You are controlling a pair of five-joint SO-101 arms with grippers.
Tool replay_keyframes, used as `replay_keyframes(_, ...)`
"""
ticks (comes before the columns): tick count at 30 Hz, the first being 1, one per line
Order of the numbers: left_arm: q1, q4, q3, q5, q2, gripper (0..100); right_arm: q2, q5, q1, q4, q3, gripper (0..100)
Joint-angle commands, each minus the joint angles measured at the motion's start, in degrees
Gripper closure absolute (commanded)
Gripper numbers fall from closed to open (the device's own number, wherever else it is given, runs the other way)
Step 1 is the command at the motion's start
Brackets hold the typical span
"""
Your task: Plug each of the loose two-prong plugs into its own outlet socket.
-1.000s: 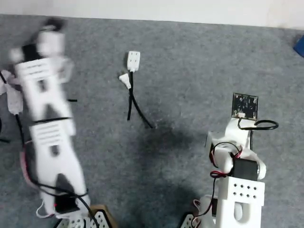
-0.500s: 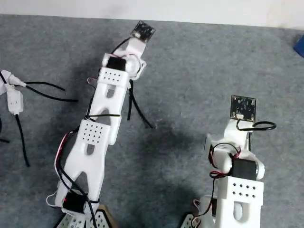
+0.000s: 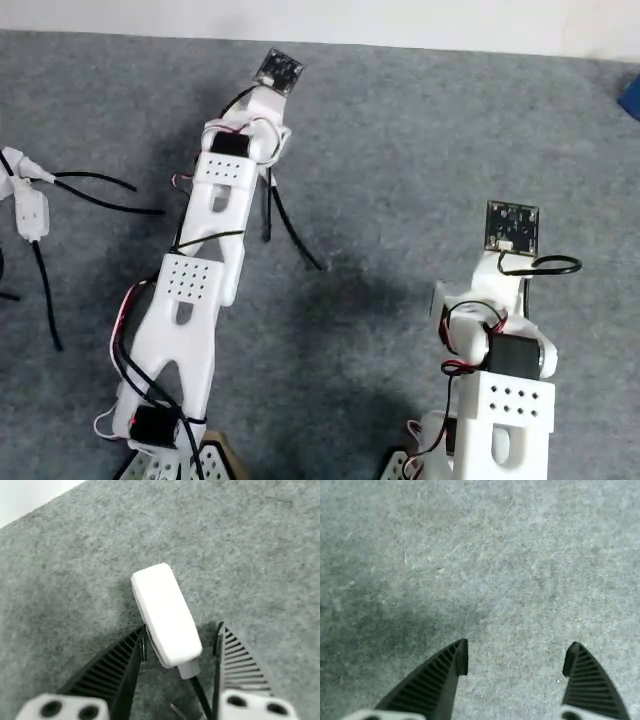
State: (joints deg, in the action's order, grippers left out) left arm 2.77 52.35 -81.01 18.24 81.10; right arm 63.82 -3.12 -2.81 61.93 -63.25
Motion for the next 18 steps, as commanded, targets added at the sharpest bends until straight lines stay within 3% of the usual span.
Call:
replay_keyframes(1, -0.92, -0.62, -0.48, -0.35, -1.36, 77, 1.01, -0.62, 0.48, 0.4, 0.4, 69.9)
replay_keyframes(8, -0.84, -0.53, -0.13, -0.35, -3.12, 78, 1.01, -0.62, 0.57, 0.4, 0.4, 69.9)
replay_keyframes(12, 0.66, 0.97, -0.22, 0.09, -2.15, 93, 1.01, -0.62, 0.57, 0.4, 0.4, 69.9)
replay_keyframes(13, 1.19, 2.37, -0.48, 0.18, -2.07, 99, 1.01, -0.62, 0.57, 0.4, 0.4, 69.9)
replay_keyframes(18, 5.58, 16.62, -0.57, 6.68, -6.02, 99, 0.75, -0.62, 0.57, 0.4, 0.4, 69.9)
